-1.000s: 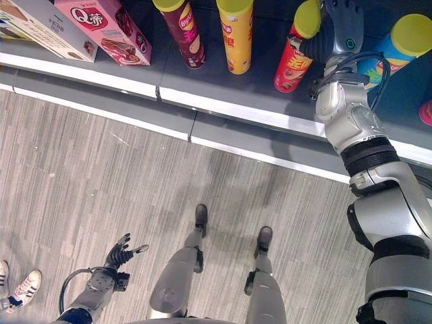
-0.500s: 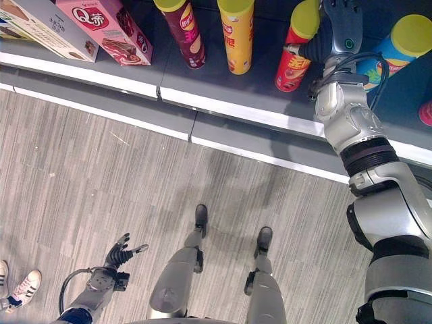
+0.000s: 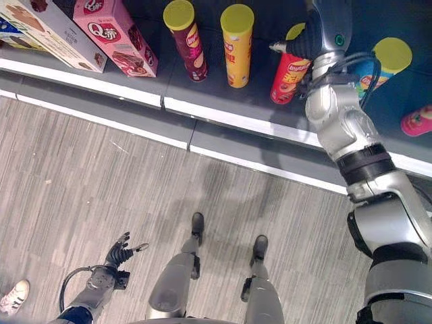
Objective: Put the goods on the table back onto the shelves and tidy them up.
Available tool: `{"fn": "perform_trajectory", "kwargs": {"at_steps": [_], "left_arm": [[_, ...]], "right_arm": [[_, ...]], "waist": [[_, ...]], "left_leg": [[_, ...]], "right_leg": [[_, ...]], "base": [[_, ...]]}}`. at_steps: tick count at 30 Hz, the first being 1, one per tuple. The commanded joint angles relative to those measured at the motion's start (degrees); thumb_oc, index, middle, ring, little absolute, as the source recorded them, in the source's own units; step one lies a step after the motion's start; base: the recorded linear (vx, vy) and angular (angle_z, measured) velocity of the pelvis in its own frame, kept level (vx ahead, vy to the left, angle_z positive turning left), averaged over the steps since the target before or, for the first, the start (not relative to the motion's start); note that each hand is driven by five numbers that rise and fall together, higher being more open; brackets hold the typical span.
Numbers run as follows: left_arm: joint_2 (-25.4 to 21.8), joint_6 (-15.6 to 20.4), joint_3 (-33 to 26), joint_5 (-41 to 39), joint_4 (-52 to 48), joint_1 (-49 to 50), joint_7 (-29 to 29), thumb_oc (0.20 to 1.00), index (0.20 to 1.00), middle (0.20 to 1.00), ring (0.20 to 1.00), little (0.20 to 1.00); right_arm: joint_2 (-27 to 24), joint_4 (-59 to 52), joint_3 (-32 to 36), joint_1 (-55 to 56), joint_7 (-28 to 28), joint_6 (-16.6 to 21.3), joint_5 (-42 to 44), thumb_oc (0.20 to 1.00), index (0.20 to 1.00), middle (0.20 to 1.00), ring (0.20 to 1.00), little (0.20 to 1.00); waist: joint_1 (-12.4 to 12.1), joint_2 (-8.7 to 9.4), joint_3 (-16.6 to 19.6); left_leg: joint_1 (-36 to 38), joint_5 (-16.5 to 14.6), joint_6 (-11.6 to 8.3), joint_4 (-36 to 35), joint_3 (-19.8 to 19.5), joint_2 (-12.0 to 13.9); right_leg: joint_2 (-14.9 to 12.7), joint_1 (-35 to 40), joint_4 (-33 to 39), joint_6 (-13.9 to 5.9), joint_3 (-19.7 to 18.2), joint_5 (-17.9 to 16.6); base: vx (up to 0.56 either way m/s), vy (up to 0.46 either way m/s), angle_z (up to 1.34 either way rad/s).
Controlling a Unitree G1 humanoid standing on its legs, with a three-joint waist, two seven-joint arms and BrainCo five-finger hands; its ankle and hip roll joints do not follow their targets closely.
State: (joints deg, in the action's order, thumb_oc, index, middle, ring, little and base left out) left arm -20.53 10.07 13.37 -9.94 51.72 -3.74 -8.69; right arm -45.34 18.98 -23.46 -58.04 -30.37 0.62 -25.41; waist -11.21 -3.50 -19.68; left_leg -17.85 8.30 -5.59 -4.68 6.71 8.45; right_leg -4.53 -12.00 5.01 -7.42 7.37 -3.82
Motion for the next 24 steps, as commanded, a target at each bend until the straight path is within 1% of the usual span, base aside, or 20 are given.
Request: {"fn": "perform_trajectory", "kwargs": {"at_steps": [1, 3, 5, 6, 7, 9, 10, 11, 14, 16, 18, 19, 20, 21, 22, 24], "left_arm": [[-1.0, -1.6, -0.2, 4.1, 2.9, -1.7, 0.6, 1.000, 1.000, 1.000, 1.000, 1.000], [-1.1, -2.3, -1.1, 5.6, 3.3, -1.6, 1.1, 1.000, 1.000, 1.000, 1.000, 1.000], [-0.9, -2.7, -2.0, 7.0, 3.6, -1.2, 1.5, 1.000, 1.000, 1.000, 1.000, 1.000], [-1.0, -2.7, -1.9, 7.0, 3.5, -1.1, 1.5, 1.000, 1.000, 1.000, 1.000, 1.000], [-0.8, -3.2, -2.9, 7.9, 4.0, -1.0, 1.7, 1.000, 1.000, 1.000, 1.000, 1.000], [-0.9, -3.2, -3.9, 8.7, 4.2, -0.3, 2.2, 1.000, 1.000, 1.000, 1.000, 1.000], [-1.1, -3.3, -4.4, 9.2, 4.5, -0.3, 2.3, 1.000, 1.000, 1.000, 1.000, 1.000], [-1.3, -3.3, -5.0, 9.2, 4.9, -0.1, 2.5, 1.000, 1.000, 1.000, 1.000, 1.000], [-1.8, -3.5, -5.9, 10.3, 5.3, -0.2, 2.9, 1.000, 1.000, 1.000, 1.000, 1.000], [-2.2, -3.5, -6.1, 10.6, 5.5, -0.7, 3.5, 1.000, 1.000, 1.000, 1.000, 1.000], [-2.7, -3.3, -6.2, 11.0, 5.1, -0.8, 4.1, 1.000, 1.000, 1.000, 1.000, 1.000], [-2.7, -3.3, -6.2, 11.0, 5.1, -0.8, 4.1, 1.000, 1.000, 1.000, 1.000, 1.000], [-3.4, -3.4, -6.8, 10.8, 3.8, -0.2, 4.5, 1.000, 1.000, 1.000, 1.000, 1.000], [-3.7, -3.4, -7.1, 10.5, 3.4, 0.0, 4.7, 1.000, 1.000, 1.000, 1.000, 1.000], [-4.0, -3.4, -7.6, 10.4, 3.2, 0.3, 4.8, 1.000, 1.000, 1.000, 1.000, 1.000], [-4.2, -3.4, -8.2, 10.5, 3.5, 0.7, 5.0, 1.000, 1.000, 1.000, 1.000, 1.000]], "right_arm": [[0.5, -7.6, 6.1, 9.0, 0.1, 3.7, -0.7, 1.000, 1.000, 1.000, 1.000, 1.000], [0.7, -12.4, 8.8, 15.9, 3.4, 4.7, 1.1, 1.000, 1.000, 1.000, 1.000, 1.000], [2.4, -14.6, 10.5, 21.7, 6.1, 6.5, 5.2, 1.000, 1.000, 1.000, 1.000, 1.000], [2.4, -14.9, 10.8, 22.2, 6.3, 6.5, 5.2, 1.000, 1.000, 1.000, 1.000, 1.000], [4.0, -16.9, 11.9, 27.1, 8.9, 8.0, 8.9, 1.000, 1.000, 1.000, 1.000, 1.000], [5.2, -19.2, 13.9, 32.1, 11.9, 9.9, 13.5, 1.000, 1.000, 1.000, 1.000, 1.000], [5.7, -19.8, 14.4, 34.2, 13.6, 10.8, 15.9, 1.000, 1.000, 1.000, 1.000, 1.000], [5.9, -20.2, 14.8, 35.8, 14.8, 11.4, 17.6, 1.000, 1.000, 1.000, 1.000, 1.000], [6.6, -20.7, 16.5, 39.8, 17.9, 12.3, 22.3, 1.000, 1.000, 1.000, 1.000, 1.000], [6.9, -20.5, 17.6, 42.4, 19.7, 12.9, 25.1, 1.000, 1.000, 1.000, 1.000, 1.000], [7.2, -20.5, 18.7, 44.9, 21.5, 13.6, 28.0, 1.000, 1.000, 1.000, 1.000, 1.000], [7.2, -20.6, 18.8, 45.0, 21.5, 13.6, 28.0, 1.000, 1.000, 1.000, 1.000, 1.000], [7.4, -20.8, 20.4, 47.3, 22.7, 13.7, 30.2, 1.000, 1.000, 1.000, 1.000, 1.000], [7.7, -20.1, 20.7, 47.7, 23.0, 14.0, 31.2, 1.000, 1.000, 1.000, 1.000, 1.000], [7.8, -19.7, 21.2, 48.0, 23.2, 14.1, 32.1, 1.000, 1.000, 1.000, 1.000, 1.000], [8.1, -18.9, 22.2, 48.8, 23.8, 14.4, 34.0, 1.000, 1.000, 1.000, 1.000, 1.000]], "waist": [[0.3, 2.79, 4.4], [1.4, 3.89, 5.3], [2.6, 4.74, 5.7], [2.4, 4.86, 5.8], [3.7, 5.62, 6.1], [4.6, 6.48, 6.0], [5.4, 7.05, 6.1], [5.9, 7.36, 6.0], [8.5, 8.46, 5.6], [10.3, 8.82, 5.2], [11.2, 8.88, 5.1], [11.0, 8.88, 5.0], [11.3, 9.24, 5.1], [11.2, 8.71, 5.5], [11.1, 8.59, 5.4], [11.3, 8.68, 6.1]], "left_leg": [[3.2, -8.7, -2.69, 4.9, 3.1, -0.3], [4.4, -9.3, -2.29, 4.7, 3.5, -0.5], [5.3, -9.7, -1.94, 4.6, 4.2, -0.7], [5.5, -9.8, -1.93, 4.6, 4.4, -0.8], [6.0, -10.3, -1.59, 5.0, 5.2, -0.8], [7.1, -11.4, -1.44, 5.9, 6.6, -0.7], [7.5, -11.8, -1.33, 6.3, 7.4, -0.6], [7.9, -12.0, -1.27, 6.6, 7.9, -0.5], [9.4, -12.3, -1.05, 7.2, 11.1, -0.1], [10.5, -12.4, -0.85, 7.4, 13.3, 0.5], [11.5, -13.3, -0.38, 8.6, 15.3, 1.0], [11.6, -13.4, -0.39, 8.7, 15.5, 1.0], [12.2, -14.1, -0.03, 10.1, 17.8, 1.9], [13.2, -15.8, -0.12, 10.6, 18.5, 2.7], [13.6, -16.0, -0.08, 11.1, 19.9, 3.5], [14.5, -15.8, -0.48, 11.5, 23.3, 5.1]], "right_leg": [[-2.8, -1.8, -8.2, -6.39, -0.4, 6.3], [-2.8, -1.1, -7.5, -6.69, -1.0, 5.7], [-2.8, -0.6, -7.1, -7.16, -1.7, 4.8], [-2.8, -0.5, -7.0, -7.17, -1.8, 4.7], [-2.6, -0.3, -6.8, -7.58, -2.7, 3.5], [-2.2, -0.1, -6.7, -7.58, -4.3, 1.8], [-2.1, -0.4, -6.9, -7.58, -5.2, 0.5], [-2.1, -0.7, -7.0, -7.58, -5.8, -0.5], [-1.3, -2.9, -8.2, -7.58, -8.3, -5.0], [-0.3, -4.4, -9.1, -7.58, -9.4, -5.9], [-0.3, -5.0, -9.2, -7.58, -8.8, -4.1], [-0.3, -5.0, -9.2, -7.58, -8.9, -4.1], [-1.2, -5.1, -9.2, -7.58, -7.3, -3.1], [-2.0, -4.5, -9.2, -7.58, -5.5, -1.0], [-3.0, -4.2, -9.4, -7.58, -3.8, 0.0], [-5.8, -3.5, -9.7, -7.58, 0.5, 0.8]], "base": [[0.06, 0.053, -0.01], [0.04, 0.053, -0.03], [0.01, 0.068, -0.06], [0.00, 0.105, -0.07], [0.00, 0.111, -0.15], [-0.03, 0.135, -0.47], [-0.06, 0.112, -0.61], [-0.09, 0.136, -0.63], [-0.09, 0.120, -0.79], [-0.09, 0.146, -1.01], [-0.07, 0.138, -0.97], [-0.10, 0.099, -1.09], [-0.02, 0.111, -1.15], [-0.07, 0.119, -1.30], [-0.06, 0.057, -1.38], [-0.13, -0.014, -1.33]]}}
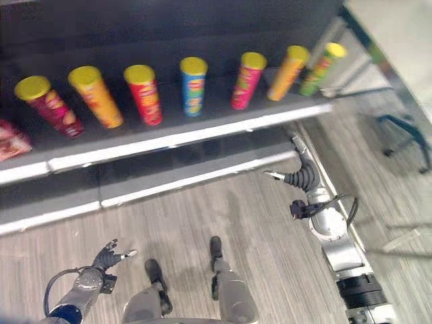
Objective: Put the goods on the table back onto the shelves and tidy them up.
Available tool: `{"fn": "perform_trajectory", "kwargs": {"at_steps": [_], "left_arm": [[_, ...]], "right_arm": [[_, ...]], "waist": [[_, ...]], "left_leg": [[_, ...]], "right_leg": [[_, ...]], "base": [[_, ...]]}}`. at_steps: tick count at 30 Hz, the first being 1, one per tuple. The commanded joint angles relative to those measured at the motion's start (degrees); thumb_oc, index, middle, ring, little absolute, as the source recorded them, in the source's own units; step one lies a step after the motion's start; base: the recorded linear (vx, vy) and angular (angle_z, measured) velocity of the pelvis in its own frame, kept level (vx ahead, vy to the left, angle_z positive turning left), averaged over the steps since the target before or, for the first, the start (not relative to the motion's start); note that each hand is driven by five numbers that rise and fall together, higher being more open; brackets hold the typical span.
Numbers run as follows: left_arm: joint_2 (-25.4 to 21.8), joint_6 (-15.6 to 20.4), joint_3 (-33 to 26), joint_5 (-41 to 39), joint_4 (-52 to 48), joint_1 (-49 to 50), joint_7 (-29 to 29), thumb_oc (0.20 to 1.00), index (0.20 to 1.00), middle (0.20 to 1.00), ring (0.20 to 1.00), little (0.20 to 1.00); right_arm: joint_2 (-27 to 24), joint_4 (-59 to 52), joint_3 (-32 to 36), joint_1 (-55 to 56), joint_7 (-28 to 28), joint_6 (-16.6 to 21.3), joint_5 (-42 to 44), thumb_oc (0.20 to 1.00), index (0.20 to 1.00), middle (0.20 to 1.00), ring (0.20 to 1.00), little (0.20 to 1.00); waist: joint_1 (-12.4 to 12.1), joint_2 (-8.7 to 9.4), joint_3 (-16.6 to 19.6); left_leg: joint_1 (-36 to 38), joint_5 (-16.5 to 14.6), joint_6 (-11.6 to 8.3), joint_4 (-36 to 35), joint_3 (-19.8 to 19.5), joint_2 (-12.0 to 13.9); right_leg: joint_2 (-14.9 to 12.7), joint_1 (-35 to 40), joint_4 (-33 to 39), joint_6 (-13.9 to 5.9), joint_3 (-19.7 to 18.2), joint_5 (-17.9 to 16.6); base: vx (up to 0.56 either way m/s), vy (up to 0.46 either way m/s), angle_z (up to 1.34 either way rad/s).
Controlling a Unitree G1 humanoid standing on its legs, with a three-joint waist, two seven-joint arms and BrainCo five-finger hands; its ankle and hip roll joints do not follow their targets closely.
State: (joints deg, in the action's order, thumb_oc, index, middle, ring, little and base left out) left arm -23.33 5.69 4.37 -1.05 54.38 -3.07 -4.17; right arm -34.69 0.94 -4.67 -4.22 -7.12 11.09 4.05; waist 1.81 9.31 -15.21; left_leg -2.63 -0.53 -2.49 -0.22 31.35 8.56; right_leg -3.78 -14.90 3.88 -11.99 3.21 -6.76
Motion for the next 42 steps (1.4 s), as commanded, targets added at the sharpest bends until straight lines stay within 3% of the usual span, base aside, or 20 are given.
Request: {"fn": "perform_trajectory", "kwargs": {"at_steps": [1, 5, 7, 10, 14, 18, 19, 20, 21, 22, 23, 24, 25, 26, 27, 28, 29, 33, 36, 42], "left_arm": [[-1.3, 0.9, 0.7, 1.6, 0.5, 0.2, 0.5, 1.000, 1.000, 1.000, 1.000, 1.000], [-0.9, 0.9, 0.0, 1.6, -1.1, 0.7, 0.8, 1.000, 1.000, 1.000, 1.000, 1.000], [-0.5, 0.9, -0.2, 1.6, -1.0, 0.6, 0.8, 1.000, 1.000, 1.000, 1.000, 1.000], [0.1, 0.6, -0.8, 2.3, -0.2, 0.7, 1.0, 1.000, 1.000, 1.000, 1.000, 1.000], [2.1, 0.6, 0.2, 3.2, 0.5, 0.1, 1.8, 1.000, 1.000, 1.000, 1.000, 1.000], [2.7, 0.5, 0.2, 3.2, 0.2, 0.5, 1.8, 1.000, 1.000, 1.000, 1.000, 1.000], [2.8, 0.5, 0.1, 3.1, -0.3, 0.5, 1.8, 1.000, 1.000, 1.000, 1.000, 1.000], [3.2, 0.4, 0.8, 2.9, -1.1, 0.6, 1.5, 1.000, 1.000, 1.000, 1.000, 1.000], [3.6, 0.5, 0.8, 2.4, -2.2, 0.9, 1.5, 1.000, 1.000, 1.000, 1.000, 1.000], [3.6, 0.4, 0.8, 2.4, -2.2, 0.9, 1.5, 1.000, 1.000, 1.000, 1.000, 1.000], [4.1, 0.5, 1.1, 1.5, -2.5, 0.8, 1.3, 1.000, 1.000, 1.000, 1.000, 1.000], [4.1, 0.5, 1.1, 1.5, -2.5, 0.8, 1.3, 1.000, 1.000, 1.000, 1.000, 1.000], [4.6, 0.9, 2.1, 0.8, -2.7, 0.8, 1.3, 1.000, 1.000, 1.000, 1.000, 1.000], [4.5, 0.9, 2.1, 0.8, -2.6, 0.7, 1.3, 1.000, 1.000, 1.000, 1.000, 1.000], [5.0, 1.2, 3.7, 0.6, -2.8, 0.5, 1.4, 1.000, 1.000, 1.000, 1.000, 1.000], [5.0, 1.2, 3.7, 0.6, -2.8, 0.4, 1.4, 1.000, 1.000, 1.000, 1.000, 1.000], [5.6, 1.3, 4.9, 0.7, -2.0, 0.0, 1.4, 1.000, 1.000, 1.000, 1.000, 1.000], [6.4, 1.1, 6.2, 1.4, 0.8, -1.0, 1.3, 1.000, 1.000, 1.000, 1.000, 1.000], [7.0, 1.2, 6.3, 2.1, 2.5, -1.2, 1.4, 1.000, 1.000, 1.000, 1.000, 1.000], [6.2, 1.2, 3.5, 0.8, 3.7, -1.5, 0.1, 1.000, 1.000, 1.000, 1.000, 1.000]], "right_arm": [[-2.5, -0.6, 3.9, -4.7, 0.6, 3.9, 5.0, 1.000, 1.000, 1.000, 1.000, 1.000], [-3.3, 0.4, 7.1, -4.4, -1.0, 4.0, 5.6, 1.000, 1.000, 1.000, 1.000, 1.000], [-3.7, 0.3, 9.5, -3.4, -2.1, 3.8, 5.0, 1.000, 1.000, 1.000, 1.000, 1.000], [-4.5, -0.4, 14.2, -1.2, -3.7, 3.4, 3.9, 1.000, 1.000, 1.000, 1.000, 1.000], [-3.9, -3.2, 23.4, 4.6, -6.8, 3.7, 2.8, 1.000, 1.000, 1.000, 1.000, 1.000], [-2.3, -4.9, 25.5, 7.3, -6.9, 3.7, 2.7, 1.000, 1.000, 1.000, 1.000, 1.000], [-2.3, -4.9, 25.4, 7.5, -7.0, 3.7, 2.5, 1.000, 1.000, 1.000, 1.000, 1.000], [-2.3, -5.5, 24.1, 7.1, -7.0, 3.7, 2.8, 1.000, 1.000, 1.000, 1.000, 1.000], [-2.6, -5.8, 22.9, 6.6, -6.7, 3.7, 2.7, 1.000, 1.000, 1.000, 1.000, 1.000], [-2.6, -5.8, 22.9, 6.6, -6.7, 3.7, 2.7, 1.000, 1.000, 1.000, 1.000, 1.000], [-2.6, -6.4, 21.9, 6.5, -6.2, 3.3, 2.3, 1.000, 1.000, 1.000, 1.000, 1.000], [-2.6, -6.4, 21.9, 6.5, -6.2, 3.3, 2.2, 1.000, 1.000, 1.000, 1.000, 1.000], [-2.1, -6.4, 21.7, 6.4, -6.8, 3.2, 1.3, 1.000, 1.000, 1.000, 1.000, 1.000], [-2.1, -6.4, 21.7, 6.4, -6.8, 3.2, 1.3, 1.000, 1.000, 1.000, 1.000, 1.000], [-1.9, -6.3, 22.0, 5.9, -8.2, 3.2, 0.5, 1.000, 1.000, 1.000, 1.000, 1.000], [-1.9, -6.3, 22.0, 5.9, -8.2, 3.2, 0.4, 1.000, 1.000, 1.000, 1.000, 1.000], [-1.8, -5.9, 21.6, 4.6, -9.4, 3.6, 0.5, 1.000, 1.000, 1.000, 1.000, 1.000], [-1.8, -4.5, 20.6, 3.0, -10.2, 3.5, 1.0, 1.000, 1.000, 1.000, 1.000, 1.000], [-2.0, -3.9, 20.4, 3.0, -9.9, 3.4, 1.0, 1.000, 1.000, 1.000, 1.000, 1.000], [-2.1, -2.2, 18.5, 1.3, -8.7, 2.2, 1.2, 1.000, 1.000, 1.000, 1.000, 1.000]], "waist": [[-1.6, -4.09, 1.9], [-2.4, -3.20, 2.9], [-2.9, -2.31, 3.6], [-3.1, -1.74, 4.3], [0.8, -4.13, 6.2], [1.9, -5.73, 6.7], [1.8, -6.07, 6.5], [1.0, -6.66, 5.8], [0.4, -6.45, 5.2], [0.5, -6.39, 5.3], [-0.1, -6.53, 4.9], [-0.1, -6.40, 5.0], [-1.1, -6.62, 4.6], [-1.1, -6.51, 4.7], [-1.9, -7.15, 4.0], [-1.9, -7.07, 4.1], [-3.1, -8.25, 3.0], [-4.7, -10.12, 1.7], [-4.7, -10.37, 2.0], [-6.4, -7.25, 3.6]], "left_leg": [[-0.3, -6.8, -3.70, 7.3, 0.1, 5.6], [2.1, -6.3, -4.72, 8.8, 6.6, 8.1], [2.4, -6.0, -5.47, 10.4, 8.9, 9.5], [3.2, -4.8, -7.12, 10.9, 10.2, 11.7], [7.2, -2.0, -9.38, 9.0, 9.7, 15.1], [9.0, 1.5, -10.41, 11.9, 9.1, 18.4], [8.9, 2.9, -10.29, 14.1, 7.2, 18.7], [7.8, 3.5, -9.42, 18.7, 0.6, 17.6], [6.0, 2.5, -7.00, 19.8, -4.0, 14.9], [5.8, 2.4, -6.86, 20.0, -4.2, 14.8], [3.8, -1.2, -4.87, 19.8, -12.3, 9.5], [3.6, -1.0, -4.76, 19.7, -12.2, 9.3], [1.4, -4.8, -4.25, 18.4, -17.7, 5.6], [1.2, -4.6, -4.18, 18.3, -17.7, 5.5], [-2.4, -5.1, -4.15, 15.5, -20.8, 2.9], [-2.5, -4.7, -4.11, 15.2, -20.8, 2.8], [-5.9, -1.8, -4.06, 10.7, -23.7, -0.5], [-10.5, 2.7, -4.62, 5.7, -26.3, -3.0], [-8.9, 2.8, -4.12, 4.9, -25.5, -2.8], [-7.1, 0.1, -2.32, 7.1, -20.7, -2.7]], "right_leg": [[-7.7, -0.3, -8.8, -3.01, 6.6, 3.6], [-11.9, 1.4, -9.5, -3.01, 16.7, 2.4], [-11.8, 3.4, -7.3, -3.01, 18.2, 2.1], [-9.9, 4.1, -6.3, -3.01, 17.3, 3.1], [-6.6, 4.2, -11.0, -2.22, 15.1, 8.7], [-3.6, 4.3, -15.2, 0.39, 13.3, 12.6], [-2.4, 4.5, -16.0, 1.38, 12.2, 13.5], [-0.6, 5.4, -16.5, 3.35, 10.5, 15.2], [0.0, 5.6, -15.9, 4.59, 9.6, 14.5], [-0.2, 5.5, -16.0, 4.53, 9.7, 14.5], [1.1, 6.7, -15.3, 5.15, 5.8, 15.1], [1.0, 6.6, -15.1, 5.15, 5.8, 14.9], [1.8, 8.0, -14.5, 5.30, 2.7, 15.9], [1.7, 7.9, -14.3, 5.31, 2.7, 15.6], [2.3, 8.9, -14.0, 5.12, 1.0, 16.1], [2.2, 8.7, -13.9, 5.14, 1.0, 15.8], [3.3, 9.5, -13.7, 4.71, -0.2, 16.2], [5.4, 11.2, -13.9, 4.37, -2.0, 17.8], [5.2, 11.5, -14.5, 3.47, -3.5, 18.7], [1.1, 11.2, -14.7, 0.77, -7.2, 18.8]], "base": [[-0.10, -0.036, -1.05], [-0.05, -0.124, -1.11], [0.01, -0.249, -1.18], [0.10, -0.279, -0.99], [0.19, -0.211, -0.22], [0.15, -0.182, -0.06], [0.17, -0.166, -0.34], [0.13, -0.205, -0.59], [0.06, -0.141, -0.90], [0.06, -0.036, -1.25], [0.09, 0.018, -1.15], [0.22, 0.034, -1.10], [0.11, 0.021, -0.73], [0.22, 0.082, -0.75], [0.09, 0.060, -0.67], [0.17, 0.118, -0.68], [0.06, 0.055, -0.77], [0.13, 0.095, -1.04], [0.18, 0.213, -0.76], [0.15, 0.173, -0.65]]}}
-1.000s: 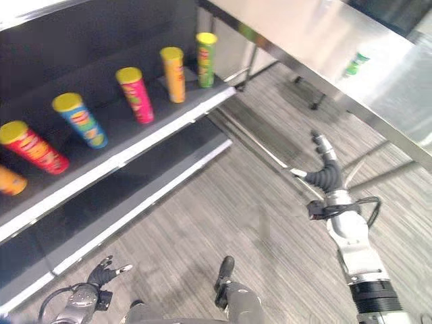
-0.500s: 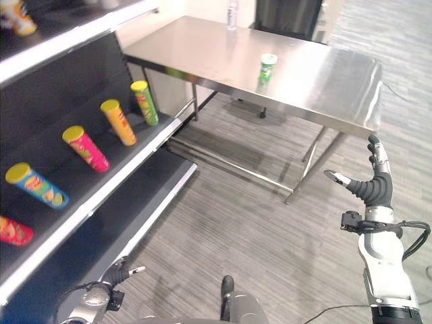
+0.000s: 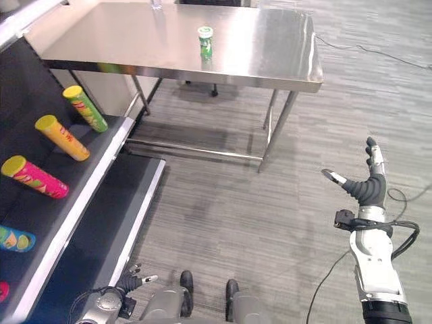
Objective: Put the goods on the table back onto the shelves and tidy them up.
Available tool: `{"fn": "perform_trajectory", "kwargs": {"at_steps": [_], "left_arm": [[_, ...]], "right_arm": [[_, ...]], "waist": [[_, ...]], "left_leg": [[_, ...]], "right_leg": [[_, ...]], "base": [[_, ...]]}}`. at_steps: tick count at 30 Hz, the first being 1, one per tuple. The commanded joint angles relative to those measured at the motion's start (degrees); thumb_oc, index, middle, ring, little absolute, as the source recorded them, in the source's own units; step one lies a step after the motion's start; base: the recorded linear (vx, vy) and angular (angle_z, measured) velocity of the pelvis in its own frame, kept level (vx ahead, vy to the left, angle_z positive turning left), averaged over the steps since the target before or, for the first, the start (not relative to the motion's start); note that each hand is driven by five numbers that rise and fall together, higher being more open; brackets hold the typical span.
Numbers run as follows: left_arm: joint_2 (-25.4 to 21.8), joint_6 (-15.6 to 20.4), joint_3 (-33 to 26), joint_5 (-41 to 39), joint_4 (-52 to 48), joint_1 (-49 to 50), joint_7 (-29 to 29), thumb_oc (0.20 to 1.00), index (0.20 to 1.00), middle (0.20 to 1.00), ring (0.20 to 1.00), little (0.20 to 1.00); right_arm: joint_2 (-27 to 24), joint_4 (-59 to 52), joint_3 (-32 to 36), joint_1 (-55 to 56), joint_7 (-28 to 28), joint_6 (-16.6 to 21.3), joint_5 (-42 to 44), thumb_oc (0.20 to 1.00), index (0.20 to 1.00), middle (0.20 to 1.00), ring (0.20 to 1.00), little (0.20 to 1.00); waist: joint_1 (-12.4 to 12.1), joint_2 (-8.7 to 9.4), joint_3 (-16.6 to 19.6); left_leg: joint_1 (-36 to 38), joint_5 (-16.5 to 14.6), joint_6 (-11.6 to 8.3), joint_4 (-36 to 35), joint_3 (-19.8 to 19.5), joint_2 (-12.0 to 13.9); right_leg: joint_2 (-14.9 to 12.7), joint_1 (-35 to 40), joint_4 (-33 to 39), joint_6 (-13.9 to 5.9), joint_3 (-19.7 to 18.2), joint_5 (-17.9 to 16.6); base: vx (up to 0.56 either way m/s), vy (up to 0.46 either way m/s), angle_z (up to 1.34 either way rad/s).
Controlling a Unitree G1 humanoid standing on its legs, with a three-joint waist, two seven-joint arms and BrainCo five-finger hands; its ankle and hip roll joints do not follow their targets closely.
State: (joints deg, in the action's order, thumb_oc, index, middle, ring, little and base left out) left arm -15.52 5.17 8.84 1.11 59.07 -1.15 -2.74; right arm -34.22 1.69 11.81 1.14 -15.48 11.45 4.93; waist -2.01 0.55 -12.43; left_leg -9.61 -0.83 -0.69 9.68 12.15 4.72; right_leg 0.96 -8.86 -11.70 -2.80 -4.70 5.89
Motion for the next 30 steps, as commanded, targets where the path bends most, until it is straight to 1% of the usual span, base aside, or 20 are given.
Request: {"fn": "perform_trajectory", "kwargs": {"at_steps": [1, 5, 8, 9, 10, 11, 12, 14, 16, 17, 19, 20, 21, 22, 23, 24, 26, 28, 29, 30], "left_arm": [[-1.9, 1.8, -1.2, -1.7, -1.4, -3.5, -1.5, 1.000, 1.000, 1.000, 1.000, 1.000], [-2.5, 1.7, -1.8, -2.9, -2.8, -3.9, -2.0, 1.000, 1.000, 1.000, 1.000, 1.000], [-2.7, 1.4, -1.6, -2.9, -3.2, -3.5, -2.0, 1.000, 1.000, 1.000, 1.000, 1.000], [-2.7, 1.4, -1.6, -2.9, -3.2, -3.5, -2.0, 1.000, 1.000, 1.000, 1.000, 1.000], [-2.8, 1.3, -1.4, -2.8, -2.7, -3.1, -2.0, 1.000, 1.000, 1.000, 1.000, 1.000], [-2.8, 1.2, -1.6, -2.7, -2.5, -2.9, -2.0, 1.000, 1.000, 1.000, 1.000, 1.000], [-2.8, 1.1, -1.8, -2.6, -2.6, -2.6, -1.9, 1.000, 1.000, 1.000, 1.000, 1.000], [-2.8, 1.2, -1.9, -2.5, -2.4, -2.5, -1.7, 1.000, 1.000, 1.000, 1.000, 1.000], [-2.4, 1.4, -1.4, -2.0, -1.7, -2.6, -1.4, 1.000, 1.000, 1.000, 1.000, 1.000], [-2.2, 1.4, -1.3, -1.9, -1.6, -2.6, -1.3, 1.000, 1.000, 1.000, 1.000, 1.000], [-1.8, 1.4, -1.3, -1.5, -1.2, -2.7, -1.1, 1.000, 1.000, 1.000, 1.000, 1.000], [-1.8, 1.4, -1.2, -1.5, -1.2, -2.7, -1.1, 1.000, 1.000, 1.000, 1.000, 1.000], [-1.5, 1.2, -1.3, -1.2, -1.2, -2.9, -0.9, 1.000, 1.000, 1.000, 1.000, 1.000], [-1.4, 1.3, -1.4, -1.0, -1.0, -3.1, -0.8, 1.000, 1.000, 1.000, 1.000, 1.000], [-1.3, 1.4, -1.5, -0.9, -1.2, -3.4, -0.7, 1.000, 1.000, 1.000, 1.000, 1.000], [-1.2, 1.4, -1.5, -0.9, -1.2, -3.4, -0.7, 1.000, 1.000, 1.000, 1.000, 1.000], [-1.1, 1.5, -1.4, -0.7, -2.1, -3.7, -0.6, 1.000, 1.000, 1.000, 1.000, 1.000], [-1.1, 1.9, -0.9, -0.7, -3.0, -3.8, -0.5, 1.000, 1.000, 1.000, 1.000, 1.000], [-1.0, 1.7, -0.6, -0.2, -2.8, -3.8, -0.5, 1.000, 1.000, 1.000, 1.000, 1.000], [-0.8, 1.6, -1.1, -0.4, -2.9, -3.6, -0.6, 1.000, 1.000, 1.000, 1.000, 1.000]], "right_arm": [[-2.5, -2.8, 1.9, -4.1, -0.3, 1.9, 0.4, 1.000, 1.000, 1.000, 1.000, 1.000], [-2.6, -3.0, 2.0, -4.4, -0.5, 1.1, -1.2, 1.000, 1.000, 1.000, 1.000, 1.000], [-2.9, -3.2, 1.8, -4.8, -0.6, 1.0, -2.2, 1.000, 1.000, 1.000, 1.000, 1.000], [-2.9, -3.2, 1.8, -4.8, -0.6, 1.0, -2.2, 1.000, 1.000, 1.000, 1.000, 1.000], [-2.7, -3.1, 1.0, -5.1, -0.8, 1.1, -2.5, 1.000, 1.000, 1.000, 1.000, 1.000], [-2.4, -3.1, 0.9, -5.0, -0.9, 1.1, -2.6, 1.000, 1.000, 1.000, 1.000, 1.000], [-2.1, -3.1, 1.1, -4.6, -0.9, 1.0, -2.8, 1.000, 1.000, 1.000, 1.000, 1.000], [-2.0, -3.3, 1.3, -4.3, -0.8, 0.9, -3.0, 1.000, 1.000, 1.000, 1.000, 1.000], [-2.0, -3.6, 2.5, -3.6, -0.9, 0.8, -2.8, 1.000, 1.000, 1.000, 1.000, 1.000], [-2.0, -3.6, 2.7, -3.4, -0.9, 0.8, -2.7, 1.000, 1.000, 1.000, 1.000, 1.000], [-1.9, -3.7, 3.5, -2.7, -1.2, 0.9, -2.6, 1.000, 1.000, 1.000, 1.000, 1.000], [-1.9, -3.8, 3.6, -2.6, -1.2, 0.9, -2.6, 1.000, 1.000, 1.000, 1.000, 1.000], [-1.5, -3.7, 3.9, -2.1, -1.5, 0.8, -2.4, 1.000, 1.000, 1.000, 1.000, 1.000], [-1.1, -3.7, 3.9, -1.9, -1.7, 0.8, -2.4, 1.000, 1.000, 1.000, 1.000, 1.000], [-0.9, -3.8, 4.0, -1.5, -1.9, 0.8, -2.6, 1.000, 1.000, 1.000, 1.000, 1.000], [-0.9, -3.8, 4.0, -1.5, -1.9, 0.8, -2.6, 1.000, 1.000, 1.000, 1.000, 1.000], [-0.8, -4.9, 5.0, -0.4, -2.3, 0.7, -3.2, 1.000, 1.000, 1.000, 1.000, 1.000], [-1.5, -5.8, 5.7, 0.0, -2.2, 0.9, -3.7, 1.000, 1.000, 1.000, 1.000, 1.000], [-1.6, -6.1, 6.5, 0.6, -2.1, 0.8, -3.9, 1.000, 1.000, 1.000, 1.000, 1.000], [-1.7, -6.3, 7.2, 1.2, -1.9, 0.8, -3.9, 1.000, 1.000, 1.000, 1.000, 1.000]], "waist": [[-2.9, 1.85, 0.9], [-2.5, 1.94, 0.1], [-2.0, 1.44, -1.0], [-2.0, 1.46, -1.0], [-1.8, 1.18, -1.7], [-1.9, 1.02, -2.0], [-2.0, 1.04, -2.1], [-2.0, 1.04, -2.0], [-1.5, 1.39, -1.9], [-1.2, 1.75, -2.0], [-0.5, 2.01, -2.2], [-0.3, 1.61, -2.3], [0.7, 1.40, -2.8], [1.1, 1.38, -2.9], [1.6, 0.80, -3.0], [1.7, 0.75, -3.0], [2.9, -0.02, -3.0], [3.3, -0.68, -2.1], [3.7, -0.91, -1.3], [4.1, -1.52, -0.7]], "left_leg": [[0.0, -0.4, -3.71, -2.4, -1.0, 0.9], [1.3, -2.0, -2.17, -1.8, -0.4, 0.3], [2.8, -2.8, -1.09, -1.9, -0.4, -0.6], [2.8, -2.8, -1.09, -1.9, -0.4, -0.6], [3.4, -3.2, -0.66, -1.9, -0.5, -1.0], [3.7, -3.4, -0.57, -2.0, -0.5, -0.9], [3.9, -3.7, -0.57, -1.9, -0.5, -0.9], [4.0, -4.0, -0.74, -2.1, -0.7, -0.9], [5.2, -5.6, -1.17, -2.6, -0.9, -1.7], [5.9, -6.3, -1.24, -2.7, -1.0, -2.2], [8.5, -8.2, -1.54, -3.6, -1.5, -3.5], [8.8, -8.4, -1.58, -3.6, -1.8, -3.1], [11.0, -10.1, -1.81, -3.8, -2.5, -3.9], [12.2, -10.8, -2.08, -4.0, -2.9, -4.3], [13.6, -11.5, -2.41, -4.3, -3.7, -4.3], [13.6, -11.5, -2.42, -4.4, -3.7, -4.2], [16.6, -13.1, -3.39, -4.5, -5.5, -4.1], [18.1, -14.2, -4.25, -3.9, -6.4, -3.0], [18.6, -14.1, -4.79, -3.6, -6.7, -2.3], [19.1, -13.0, -5.76, -2.8, -6.8, -0.8]], "right_leg": [[-4.3, 4.9, 0.0, -8.75, 0.6, 6.5], [-6.6, 1.2, -8.6, -9.84, 1.0, 5.4], [-7.8, -1.6, -14.9, -9.27, 2.1, 3.1], [-7.8, -1.6, -14.9, -9.27, 2.1, 3.1], [-8.5, -2.9, -17.5, -9.00, 2.7, 1.0], [-8.8, -3.6, -18.5, -9.01, 3.0, 0.2], [-9.1, -4.1, -18.1, -8.98, 3.3, 0.0], [-9.0, -4.6, -16.5, -8.77, 3.8, 0.7], [-7.0, -7.4, -9.7, -8.96, 4.9, 0.5], [-6.3, -8.5, -6.8, -9.18, 5.3, -0.2], [-4.7, -11.0, -0.3, -9.90, 7.4, -2.8], [-4.5, -10.3, 0.3, -9.91, 7.8, -3.0], [-3.6, -12.3, 4.1, -10.88, 9.5, -4.9], [-3.2, -13.3, 5.4, -11.26, 9.9, -5.6], [-2.7, -13.6, 6.3, -11.58, 10.5, -6.2], [-2.7, -13.5, 6.4, -11.57, 10.6, -6.2], [-2.9, -14.7, 5.6, -11.83, 9.3, -7.5], [-3.4, -13.2, 6.1, -10.99, 8.9, -8.1], [-3.3, -12.7, 5.6, -10.21, 8.6, -8.0], [-3.0, -12.8, 4.3, -9.86, 8.6, -7.7]], "base": [[0.14, 0.135, -0.55], [0.12, 0.119, -0.22], [0.09, 0.075, -0.02], [0.09, 0.069, 0.02], [0.10, 0.063, 0.02], [0.14, 0.066, -0.02], [0.13, 0.025, -0.14], [0.14, 0.002, -0.06], [0.24, -0.033, -0.09], [0.26, -0.049, -0.19], [0.26, -0.042, -0.02], [0.37, -0.066, 0.19], [0.38, -0.070, 0.26], [0.53, -0.111, 0.55], [0.28, -0.059, 0.46], [0.39, -0.120, 0.40], [0.43, -0.168, 0.17], [0.39, -0.197, 0.55], [0.42, -0.265, 0.70], [0.42, -0.277, 0.52]]}}
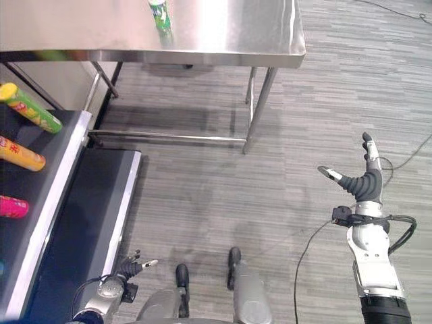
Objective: Put the goods on the table back onto the shelves and tidy them up.
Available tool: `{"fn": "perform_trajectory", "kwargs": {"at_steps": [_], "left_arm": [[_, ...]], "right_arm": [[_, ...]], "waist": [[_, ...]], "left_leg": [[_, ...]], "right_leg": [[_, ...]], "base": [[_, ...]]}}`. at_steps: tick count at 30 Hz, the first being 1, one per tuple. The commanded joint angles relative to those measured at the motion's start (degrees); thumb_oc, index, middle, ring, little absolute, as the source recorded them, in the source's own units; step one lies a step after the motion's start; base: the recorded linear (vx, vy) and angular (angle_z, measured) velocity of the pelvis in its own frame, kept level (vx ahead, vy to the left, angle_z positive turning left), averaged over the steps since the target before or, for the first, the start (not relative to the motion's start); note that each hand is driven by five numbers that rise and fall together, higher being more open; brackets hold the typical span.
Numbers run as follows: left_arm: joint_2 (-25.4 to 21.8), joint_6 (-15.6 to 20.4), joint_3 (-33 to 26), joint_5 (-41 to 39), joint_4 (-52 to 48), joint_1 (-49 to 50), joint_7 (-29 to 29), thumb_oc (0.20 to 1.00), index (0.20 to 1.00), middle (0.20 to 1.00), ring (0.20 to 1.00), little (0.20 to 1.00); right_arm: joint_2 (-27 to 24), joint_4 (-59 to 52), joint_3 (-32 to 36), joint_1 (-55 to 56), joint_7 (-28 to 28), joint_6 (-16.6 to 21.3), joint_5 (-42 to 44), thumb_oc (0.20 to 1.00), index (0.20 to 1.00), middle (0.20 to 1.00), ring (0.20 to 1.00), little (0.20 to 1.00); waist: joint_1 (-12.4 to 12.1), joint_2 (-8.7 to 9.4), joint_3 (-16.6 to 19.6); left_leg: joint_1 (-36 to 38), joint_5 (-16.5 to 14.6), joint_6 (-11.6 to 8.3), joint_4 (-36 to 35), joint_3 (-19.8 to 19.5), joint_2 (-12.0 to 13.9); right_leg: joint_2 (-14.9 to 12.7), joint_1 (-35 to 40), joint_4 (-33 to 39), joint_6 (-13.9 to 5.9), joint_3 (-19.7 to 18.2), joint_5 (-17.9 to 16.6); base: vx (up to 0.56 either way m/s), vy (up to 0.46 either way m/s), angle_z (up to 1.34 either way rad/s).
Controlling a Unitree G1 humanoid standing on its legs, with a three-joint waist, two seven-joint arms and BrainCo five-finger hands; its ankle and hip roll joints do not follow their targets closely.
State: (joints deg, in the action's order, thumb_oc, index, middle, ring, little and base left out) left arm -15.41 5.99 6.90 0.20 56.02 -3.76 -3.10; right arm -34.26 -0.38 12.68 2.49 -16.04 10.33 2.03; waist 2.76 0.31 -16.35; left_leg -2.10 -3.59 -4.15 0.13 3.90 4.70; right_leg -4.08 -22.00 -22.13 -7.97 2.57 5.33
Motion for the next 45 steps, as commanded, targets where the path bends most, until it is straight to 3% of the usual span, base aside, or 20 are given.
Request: {"fn": "perform_trajectory", "kwargs": {"at_steps": [1, 3, 4, 5, 6, 9, 11, 13, 15, 17, 20, 24, 27, 29, 32, 35, 36, 39, 41, 45], "left_arm": [[-0.8, 0.8, 0.5, -0.7, -0.4, -0.9, -0.4, 1.000, 1.000, 1.000, 1.000, 1.000], [-0.4, 1.1, 0.2, -1.7, -1.0, -0.4, -0.4, 1.000, 1.000, 1.000, 1.000, 1.000], [-0.3, 1.0, 0.2, -1.6, -1.0, -0.4, -0.4, 1.000, 1.000, 1.000, 1.000, 1.000], [-0.5, 1.0, 0.3, -2.1, -2.9, 0.3, 0.0, 1.000, 1.000, 1.000, 1.000, 1.000], [-0.8, 0.9, 0.3, -2.5, -4.2, 0.4, 0.2, 1.000, 1.000, 1.000, 1.000, 1.000], [-1.0, 0.8, 0.4, -2.8, -5.9, 0.2, 0.0, 1.000, 1.000, 1.000, 1.000, 1.000], [-1.1, 0.8, 0.6, -3.1, -6.7, -0.1, 0.2, 1.000, 1.000, 1.000, 1.000, 1.000], [-1.0, 0.7, 0.8, -3.4, -6.9, -0.2, 0.5, 1.000, 1.000, 1.000, 1.000, 1.000], [-0.2, 0.9, 1.6, -3.1, -6.5, -0.4, 0.8, 1.000, 1.000, 1.000, 1.000, 1.000], [0.2, 1.1, 2.4, -2.8, -6.2, -0.5, 0.8, 1.000, 1.000, 1.000, 1.000, 1.000], [0.6, 0.7, 2.6, -1.6, -4.4, -1.1, 0.1, 1.000, 1.000, 1.000, 1.000, 1.000], [0.9, 0.7, 1.6, -0.7, -3.1, -0.7, -0.1, 1.000, 1.000, 1.000, 1.000, 1.000], [0.4, 0.7, 0.3, -1.2, -2.7, -0.7, -0.7, 1.000, 1.000, 1.000, 1.000, 1.000], [-0.2, 0.7, -0.2, -1.7, -3.8, -0.4, -0.8, 1.000, 1.000, 1.000, 1.000, 1.000], [-1.0, 0.6, -0.5, -2.1, -3.9, -0.2, -1.0, 1.000, 1.000, 1.000, 1.000, 1.000], [-2.1, 0.7, -1.7, -3.5, -5.3, 0.4, -1.3, 1.000, 1.000, 1.000, 1.000, 1.000], [-2.3, 0.9, -1.9, -4.1, -5.6, 0.5, -1.2, 1.000, 1.000, 1.000, 1.000, 1.000], [-2.1, 1.1, -1.8, -4.7, -5.1, 0.4, -0.9, 1.000, 1.000, 1.000, 1.000, 1.000], [-1.5, 1.1, -1.0, -4.9, -3.2, -0.4, -0.2, 1.000, 1.000, 1.000, 1.000, 1.000], [-1.3, 1.2, -1.1, -4.6, -1.5, -0.9, 0.2, 1.000, 1.000, 1.000, 1.000, 1.000]], "right_arm": [[-1.6, -4.5, 6.2, 0.0, -1.0, 1.9, -1.1, 1.000, 1.000, 1.000, 1.000, 1.000], [-1.9, -4.6, 6.1, 0.1, -0.8, 1.9, -1.2, 1.000, 1.000, 1.000, 1.000, 1.000], [-1.9, -4.6, 6.1, 0.1, -0.8, 1.9, -1.2, 1.000, 1.000, 1.000, 1.000, 1.000], [-2.8, -5.5, 6.8, -0.1, -0.4, 2.2, -0.9, 1.000, 1.000, 1.000, 1.000, 1.000], [-3.2, -6.1, 7.3, 0.2, -0.4, 2.5, -0.5, 1.000, 1.000, 1.000, 1.000, 1.000], [-3.8, -5.7, 7.3, -0.3, -0.5, 2.4, 0.0, 1.000, 1.000, 1.000, 1.000, 1.000], [-4.8, -5.5, 7.3, -0.5, -0.4, 2.0, -0.1, 1.000, 1.000, 1.000, 1.000, 1.000], [-4.9, -5.9, 7.6, -0.4, 0.0, 2.0, 0.3, 1.000, 1.000, 1.000, 1.000, 1.000], [-4.8, -6.5, 8.8, -0.1, -0.4, 2.0, 0.5, 1.000, 1.000, 1.000, 1.000, 1.000], [-4.7, -6.6, 9.0, 0.1, -1.1, 2.4, 0.1, 1.000, 1.000, 1.000, 1.000, 1.000], [-4.1, -6.3, 8.6, -0.4, -2.8, 2.2, -1.7, 1.000, 1.000, 1.000, 1.000, 1.000], [-3.2, -8.0, 8.2, 0.0, -1.9, 1.7, -3.5, 1.000, 1.000, 1.000, 1.000, 1.000], [-2.4, -8.1, 6.9, -0.8, -1.1, 1.5, -4.1, 1.000, 1.000, 1.000, 1.000, 1.000], [-2.8, -8.3, 6.2, -2.2, -0.8, 1.4, -4.4, 1.000, 1.000, 1.000, 1.000, 1.000], [-3.2, -8.1, 5.1, -4.5, -0.9, 1.6, -3.7, 1.000, 1.000, 1.000, 1.000, 1.000], [-3.3, -7.7, 3.8, -5.2, -0.5, 1.9, -3.4, 1.000, 1.000, 1.000, 1.000, 1.000], [-3.8, -7.6, 3.7, -5.4, -0.1, 1.8, -3.2, 1.000, 1.000, 1.000, 1.000, 1.000], [-4.7, -7.1, 4.2, -6.1, 0.2, 1.9, -2.6, 1.000, 1.000, 1.000, 1.000, 1.000], [-6.0, -5.5, 5.7, -6.1, 0.3, 2.2, -0.2, 1.000, 1.000, 1.000, 1.000, 1.000], [-6.2, -4.6, 5.7, -5.1, 1.2, 2.4, 1.1, 1.000, 1.000, 1.000, 1.000, 1.000]], "waist": [[-0.8, -2.02, 3.8], [-0.6, -3.57, 5.0], [-0.5, -3.40, 5.1], [-0.7, -3.42, 5.3], [-0.7, -2.86, 5.1], [-1.4, -1.30, 4.1], [-2.4, -0.73, 3.2], [-2.8, -0.70, 3.1], [-3.7, -0.89, 3.2], [-4.9, -1.44, 3.7], [-6.6, -1.65, 3.6], [-7.9, -1.30, 5.5], [-8.4, 0.46, 7.2], [-8.5, 1.56, 7.2], [-8.0, 1.60, 6.2], [-8.7, 1.79, 5.8], [-8.5, 2.07, 5.7], [-8.0, 1.94, 5.9], [-5.6, 3.01, 4.8], [-4.8, 3.11, 3.8]], "left_leg": [[11.7, -7.8, -3.40, 8.0, 1.5, 0.4], [11.9, -2.3, -5.30, 12.0, 0.1, 2.3], [11.7, -2.0, -5.33, 11.9, -0.1, 2.2], [8.2, 3.7, -6.01, 22.0, 0.3, 4.0], [6.0, 5.5, -5.70, 27.7, 0.8, 4.5], [1.4, 7.8, -3.81, 37.6, 2.4, 4.6], [-2.4, 5.8, -2.92, 38.2, 3.2, 4.1], [-3.7, 4.3, -2.53, 36.3, 3.6, 4.1], [-8.5, 0.7, -2.26, 24.5, 7.0, 5.5], [-11.7, 4.0, -2.92, 12.4, 8.9, 4.2], [-16.5, 8.6, -4.09, 2.7, 10.7, 3.0], [-15.0, 11.4, -3.18, 2.1, 12.6, 2.6], [-13.2, 9.2, -1.90, 3.5, 13.3, 1.7], [-10.7, 6.9, -0.25, 3.8, 14.4, 0.3], [-7.3, 4.9, 1.28, 3.4, 15.3, -0.5], [-5.6, 3.8, 1.40, 3.3, 15.9, -0.2], [-4.6, 3.1, 1.14, 3.0, 15.8, -0.3], [-3.8, 2.6, 0.76, 2.6, 14.9, 0.2], [-0.6, 0.4, 0.50, 2.1, 12.2, -1.9], [2.0, -1.0, 0.34, 2.1, 9.7, -2.9]], "right_leg": [[2.3, 0.4, 13.4, -3.86, 2.2, -6.3], [3.3, 1.8, 12.3, -2.01, 3.2, -4.1], [3.1, 1.7, 12.6, -1.94, 3.2, -4.4], [3.5, 4.8, 12.0, 0.27, 3.1, -1.1], [3.7, 6.7, 11.9, 1.41, 2.8, 0.2], [4.0, 10.7, 12.1, 3.78, 1.2, 2.7], [3.5, 12.9, 11.7, 4.26, 0.7, 4.2], [3.5, 14.1, 11.4, 4.11, 0.3, 5.3], [2.7, 16.7, 11.8, 3.17, 1.2, 6.8], [3.1, 19.5, 12.7, 2.11, 1.9, 8.2], [4.1, 24.8, 14.2, 1.14, 1.7, 10.8], [2.6, 29.3, 14.0, -0.65, 0.4, 13.7], [-1.3, 28.5, 10.5, -2.97, 0.1, 11.8], [-4.4, 25.0, 2.0, -4.58, -1.1, 7.5], [-5.6, 19.5, -8.7, -4.14, -2.2, 1.0], [-8.0, 16.1, -9.4, -4.55, -0.8, -2.5], [-8.5, 14.8, -7.0, -4.40, 0.0, -1.1], [-6.8, 11.9, -0.8, -3.99, 1.2, 0.8], [-0.9, 8.4, 12.7, -5.20, -3.8, 0.2], [1.3, 7.0, 16.3, -6.26, -6.9, -1.6]], "base": [[0.40, -0.231, 0.46], [0.35, -0.191, 0.33], [0.42, -0.268, 0.31], [0.39, -0.299, 0.21], [0.52, -0.389, 0.25], [0.26, -0.186, 0.06], [0.36, -0.148, 0.02], [0.35, -0.055, 0.06], [0.41, 0.043, 0.13], [0.44, 0.078, 0.35], [0.37, 0.049, -0.05], [0.52, 0.159, -0.38], [0.40, 0.177, -0.51], [0.31, 0.230, -0.16], [0.18, 0.206, -0.01], [0.14, 0.079, 0.02], [0.17, -0.001, -0.04], [0.15, -0.032, 0.11], [0.29, -0.070, 0.45], [0.17, -0.024, 0.84]]}}
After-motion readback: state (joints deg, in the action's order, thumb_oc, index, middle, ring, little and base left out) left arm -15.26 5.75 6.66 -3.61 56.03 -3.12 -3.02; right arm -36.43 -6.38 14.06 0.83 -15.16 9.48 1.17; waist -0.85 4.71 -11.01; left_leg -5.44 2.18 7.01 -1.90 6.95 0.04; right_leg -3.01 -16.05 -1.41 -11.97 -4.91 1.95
